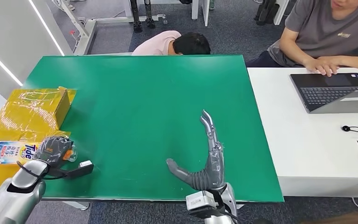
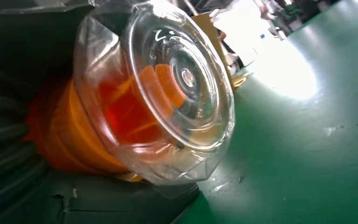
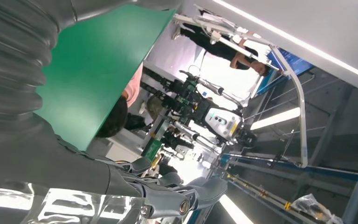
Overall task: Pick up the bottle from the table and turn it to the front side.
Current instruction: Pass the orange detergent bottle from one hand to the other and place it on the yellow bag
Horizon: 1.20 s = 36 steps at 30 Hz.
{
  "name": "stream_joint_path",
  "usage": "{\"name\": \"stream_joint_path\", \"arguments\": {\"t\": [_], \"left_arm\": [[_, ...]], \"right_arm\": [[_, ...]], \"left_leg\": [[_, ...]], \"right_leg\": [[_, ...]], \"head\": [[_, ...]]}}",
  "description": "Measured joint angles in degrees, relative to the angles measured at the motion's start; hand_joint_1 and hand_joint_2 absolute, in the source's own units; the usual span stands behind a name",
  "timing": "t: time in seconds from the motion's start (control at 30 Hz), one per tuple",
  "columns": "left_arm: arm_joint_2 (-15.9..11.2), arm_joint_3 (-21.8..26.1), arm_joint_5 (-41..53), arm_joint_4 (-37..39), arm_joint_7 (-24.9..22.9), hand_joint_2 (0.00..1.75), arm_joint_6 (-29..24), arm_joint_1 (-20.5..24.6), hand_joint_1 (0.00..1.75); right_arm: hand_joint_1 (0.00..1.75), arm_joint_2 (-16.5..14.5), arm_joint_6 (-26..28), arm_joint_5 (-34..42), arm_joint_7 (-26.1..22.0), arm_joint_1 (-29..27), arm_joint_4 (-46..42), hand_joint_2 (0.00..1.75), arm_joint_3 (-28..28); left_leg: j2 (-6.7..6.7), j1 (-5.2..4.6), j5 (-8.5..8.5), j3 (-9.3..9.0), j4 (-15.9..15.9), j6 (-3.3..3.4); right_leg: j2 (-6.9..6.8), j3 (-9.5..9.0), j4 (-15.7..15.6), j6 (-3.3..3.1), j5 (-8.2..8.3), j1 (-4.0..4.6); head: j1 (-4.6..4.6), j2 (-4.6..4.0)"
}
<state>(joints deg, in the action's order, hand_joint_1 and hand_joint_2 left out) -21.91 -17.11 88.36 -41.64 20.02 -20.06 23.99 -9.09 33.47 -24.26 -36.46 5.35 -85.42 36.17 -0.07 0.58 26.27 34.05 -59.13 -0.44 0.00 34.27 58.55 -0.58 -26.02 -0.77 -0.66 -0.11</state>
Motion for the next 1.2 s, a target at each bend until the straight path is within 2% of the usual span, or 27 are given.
{"name": "stream_joint_path", "arguments": {"t": [0.17, 0.4, 0.93, 1.1, 1.2], "left_arm": [[0.22, -3.75, 1.08, 5.83, -0.44, 1.75, -0.31, 4.87, 1.75], [-0.41, -7.10, 1.33, 8.15, -0.68, 1.75, -0.04, 8.57, 1.75], [-0.88, -9.53, 1.36, 9.28, -0.12, 1.75, 0.85, 10.86, 1.75], [-0.72, -10.58, -0.60, 10.12, 1.83, 1.75, 2.17, 12.42, 1.75], [-0.21, -10.75, -4.89, 10.43, 3.86, 1.75, 2.83, 12.65, 1.75]], "right_arm": [[0.00, -0.02, -0.96, 0.10, 0.75, 1.24, 0.91, 1.75, 0.56], [0.00, 0.00, -1.62, 0.31, 0.85, 1.42, 2.10, 1.75, 1.28], [0.00, -0.01, -1.69, 0.66, 0.63, 1.43, 2.79, 1.75, 1.36], [0.00, -0.02, -1.72, 0.81, 0.91, 1.50, 2.98, 1.75, 1.36], [0.00, -0.01, -1.77, 0.82, 1.58, 1.59, 2.98, 1.75, 1.37]], "left_leg": [[-0.14, 0.05, -0.13, -0.35, 0.10, -0.28], [-0.12, 0.14, -0.43, -0.13, 0.18, -0.51], [-0.07, 0.13, -0.37, 0.26, 0.17, -0.51], [-0.06, 0.13, -0.37, 0.30, 0.17, -0.51], [-0.05, 0.13, -0.37, 0.32, 0.16, -0.51]], "right_leg": [[-0.08, -0.26, 0.03, -0.14, -0.01, 0.00], [-0.03, 0.14, 0.11, -0.45, 0.24, 0.07], [0.04, 0.52, 0.06, -0.43, 0.21, 0.07], [0.05, 0.56, 0.07, -0.43, 0.22, 0.07], [0.07, 0.59, 0.07, -0.43, 0.22, 0.07]], "head": [[-0.02, 0.00], [-0.01, 0.00], [0.00, 0.00], [0.00, 0.00], [-0.01, 0.00]]}}
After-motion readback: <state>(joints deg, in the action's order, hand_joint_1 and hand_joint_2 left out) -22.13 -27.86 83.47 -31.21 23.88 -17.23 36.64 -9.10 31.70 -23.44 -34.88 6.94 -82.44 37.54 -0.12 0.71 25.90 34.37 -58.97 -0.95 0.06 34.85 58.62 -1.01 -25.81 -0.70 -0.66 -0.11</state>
